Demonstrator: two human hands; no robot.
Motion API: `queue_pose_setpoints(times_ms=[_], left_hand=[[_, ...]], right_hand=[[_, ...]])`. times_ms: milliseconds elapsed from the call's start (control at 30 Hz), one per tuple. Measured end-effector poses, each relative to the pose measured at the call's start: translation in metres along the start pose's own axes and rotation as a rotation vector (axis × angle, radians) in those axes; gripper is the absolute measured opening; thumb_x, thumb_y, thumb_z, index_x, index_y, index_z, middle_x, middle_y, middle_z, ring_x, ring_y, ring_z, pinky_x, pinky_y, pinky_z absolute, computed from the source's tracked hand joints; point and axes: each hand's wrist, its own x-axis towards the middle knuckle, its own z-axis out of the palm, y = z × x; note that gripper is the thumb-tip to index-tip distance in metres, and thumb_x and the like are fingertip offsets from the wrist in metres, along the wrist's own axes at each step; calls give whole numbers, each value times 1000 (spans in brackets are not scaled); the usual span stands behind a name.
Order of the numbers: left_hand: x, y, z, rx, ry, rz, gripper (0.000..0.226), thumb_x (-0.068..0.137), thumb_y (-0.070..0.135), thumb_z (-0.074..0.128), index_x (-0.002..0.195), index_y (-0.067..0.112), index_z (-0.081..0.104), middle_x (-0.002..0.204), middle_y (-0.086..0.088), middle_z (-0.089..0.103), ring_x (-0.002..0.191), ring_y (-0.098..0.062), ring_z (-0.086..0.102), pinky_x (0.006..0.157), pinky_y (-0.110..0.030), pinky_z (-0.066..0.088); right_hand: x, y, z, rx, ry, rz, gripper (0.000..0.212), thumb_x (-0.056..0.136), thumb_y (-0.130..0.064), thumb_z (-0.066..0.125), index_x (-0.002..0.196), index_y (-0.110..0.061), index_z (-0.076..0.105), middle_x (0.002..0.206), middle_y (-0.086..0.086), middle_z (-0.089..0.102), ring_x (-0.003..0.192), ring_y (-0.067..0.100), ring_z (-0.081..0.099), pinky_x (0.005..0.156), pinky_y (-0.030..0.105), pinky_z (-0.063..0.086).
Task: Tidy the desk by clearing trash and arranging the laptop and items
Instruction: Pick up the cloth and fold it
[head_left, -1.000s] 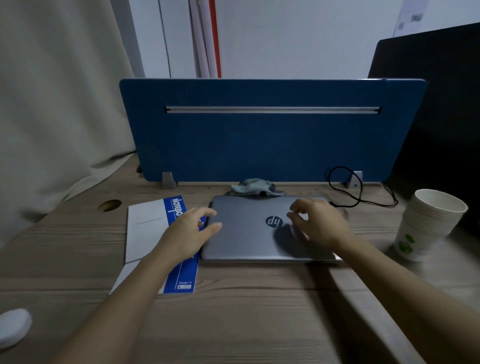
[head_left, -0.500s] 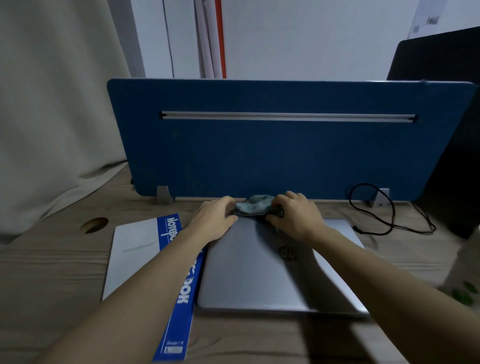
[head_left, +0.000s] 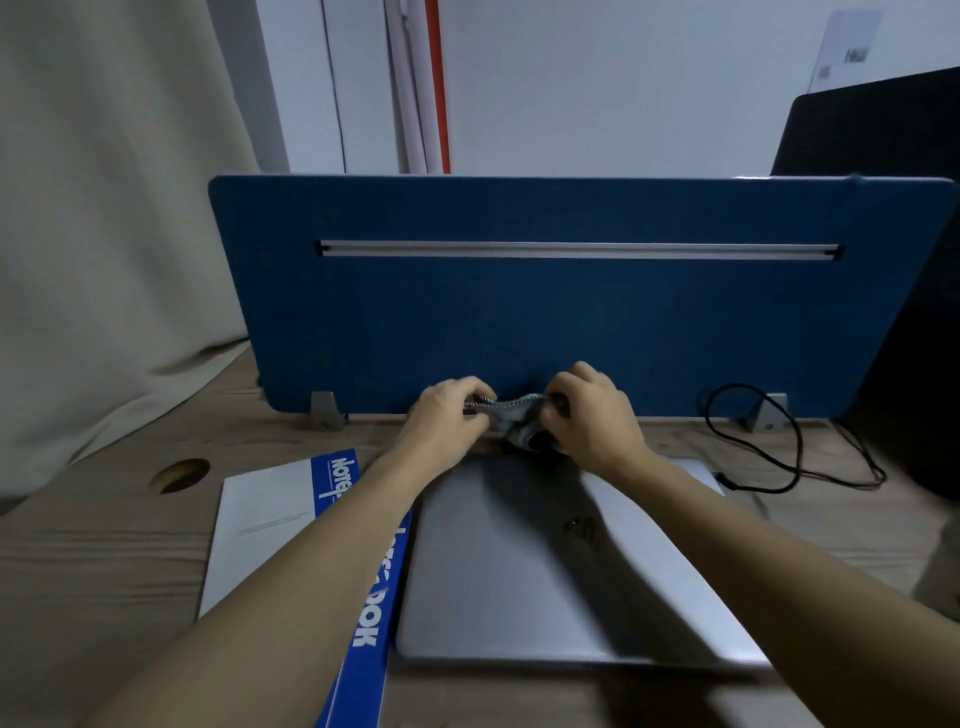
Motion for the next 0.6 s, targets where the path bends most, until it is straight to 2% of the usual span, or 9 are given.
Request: queue_pose_setpoints(times_ms=[133,233,267,333,400,500,600], left_hand=[[-3,22,-28,-44,86,66,10,84,31,70,93,29,66,104,5,57,103,-18,51,88,-37,44],[-13,44,-52,-127,117,84,12,83,29,71,92,25,65,107,6,59,106,-16,53,89,-36,44],[-15,50,-58,-140,121,91,11,83,30,71,91,25,65,103,8,61,101,-12,56,85,-35,45],[-26,65,-70,-149,88,87,9,83,36,69,81,34,61,81,15,63,78,2,57,68,-31,43],[-37,80,-81,-147,47,85,14,84,40,68,77,35,56,71,20,62,68,5,57,62,-28,39],[-58,100,-98,-138,33,115,12,87,40,67,83,33,58,79,16,66,75,2,60,66,-28,43],[-75,114,-118,-137,40,118,10,89,39,65,90,30,60,88,11,68,83,-5,63,74,-32,47]], right_hand=[[-4,-13,-32,186,-6,48,12,90,-23,50,91,-13,57,89,4,60,78,25,56,68,43,48],[-21,-21,-53,271,-65,87,17,87,-35,56,97,-22,53,88,-2,64,77,19,61,69,43,54],[-28,-24,-57,301,-91,97,24,85,-41,60,101,-24,52,89,-4,64,80,17,63,71,41,55],[-42,-33,-64,362,-131,122,40,78,-51,67,105,-27,51,91,-6,65,83,15,64,73,37,54],[-56,-45,-68,426,-161,167,46,73,-54,71,104,-28,52,92,-6,67,85,12,64,73,36,55],[-74,-61,-74,510,-200,208,36,71,-41,73,97,-24,56,90,-4,69,83,14,66,73,42,57],[-92,-72,-86,570,-265,208,24,70,-28,65,91,-18,60,88,5,70,84,24,67,73,49,57]])
